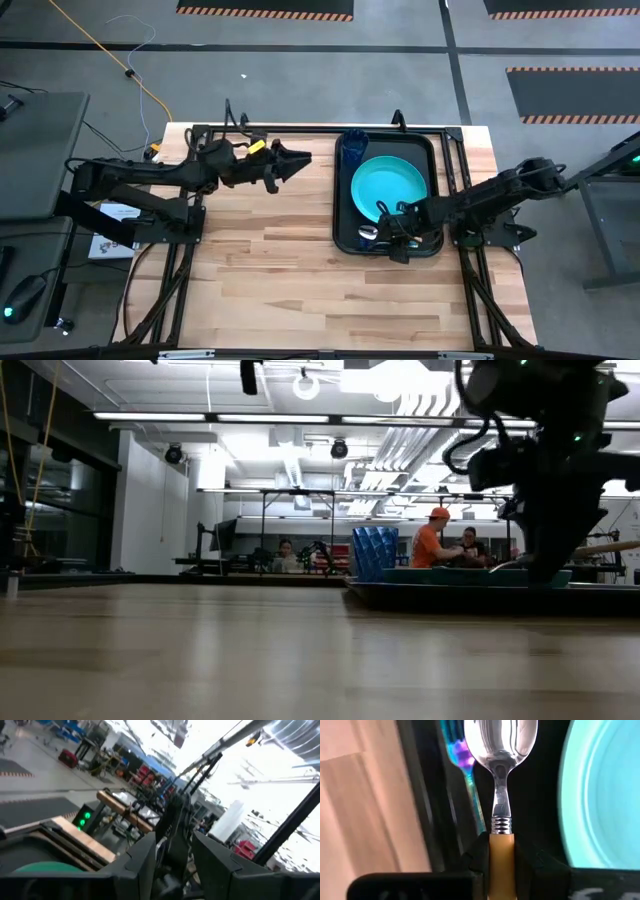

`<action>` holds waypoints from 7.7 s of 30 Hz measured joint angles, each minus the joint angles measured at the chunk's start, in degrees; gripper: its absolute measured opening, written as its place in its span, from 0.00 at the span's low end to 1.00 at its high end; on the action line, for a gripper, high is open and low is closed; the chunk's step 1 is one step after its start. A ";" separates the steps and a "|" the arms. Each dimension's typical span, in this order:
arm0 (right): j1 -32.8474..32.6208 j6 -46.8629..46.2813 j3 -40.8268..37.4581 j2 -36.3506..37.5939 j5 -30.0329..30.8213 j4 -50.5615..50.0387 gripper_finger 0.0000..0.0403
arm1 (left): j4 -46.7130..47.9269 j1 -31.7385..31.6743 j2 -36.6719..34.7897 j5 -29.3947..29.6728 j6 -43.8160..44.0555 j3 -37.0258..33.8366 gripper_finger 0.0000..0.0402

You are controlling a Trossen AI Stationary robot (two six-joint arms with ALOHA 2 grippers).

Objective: Pick and place plate/cup/fork/spoon on tray
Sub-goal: Put the orange spoon on the black tray to bottom of the blue plate, then adjust the blue plate on the black tray, then adjust the orange spoon on the black tray, then return to Home Position

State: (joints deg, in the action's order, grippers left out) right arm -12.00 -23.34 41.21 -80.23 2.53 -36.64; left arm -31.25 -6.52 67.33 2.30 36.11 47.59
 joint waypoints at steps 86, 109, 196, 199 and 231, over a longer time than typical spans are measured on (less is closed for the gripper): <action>2.27 10.63 0.42 2.47 6.01 -6.37 0.26 | 1.45 0.00 -0.81 -0.17 -0.36 0.02 0.29; 2.22 5.05 0.28 2.36 5.63 -2.26 0.23 | 1.43 -0.02 -0.81 -0.15 -0.34 0.02 0.29; -3.18 -9.96 0.28 32.54 3.47 18.53 0.00 | 23.22 5.20 -12.28 4.30 -13.11 0.04 0.08; -2.54 -9.16 0.28 34.87 0.64 23.09 0.00 | 27.09 6.30 -14.32 6.32 -15.04 0.05 0.02; -2.54 -11.19 0.28 38.28 4.11 31.84 0.00 | 39.24 3.98 -32.07 4.66 -25.85 0.04 0.00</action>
State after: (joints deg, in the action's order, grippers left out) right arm -14.55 -34.53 41.50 -41.95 6.64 -4.80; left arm 7.99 -2.55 35.27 6.96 10.26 47.64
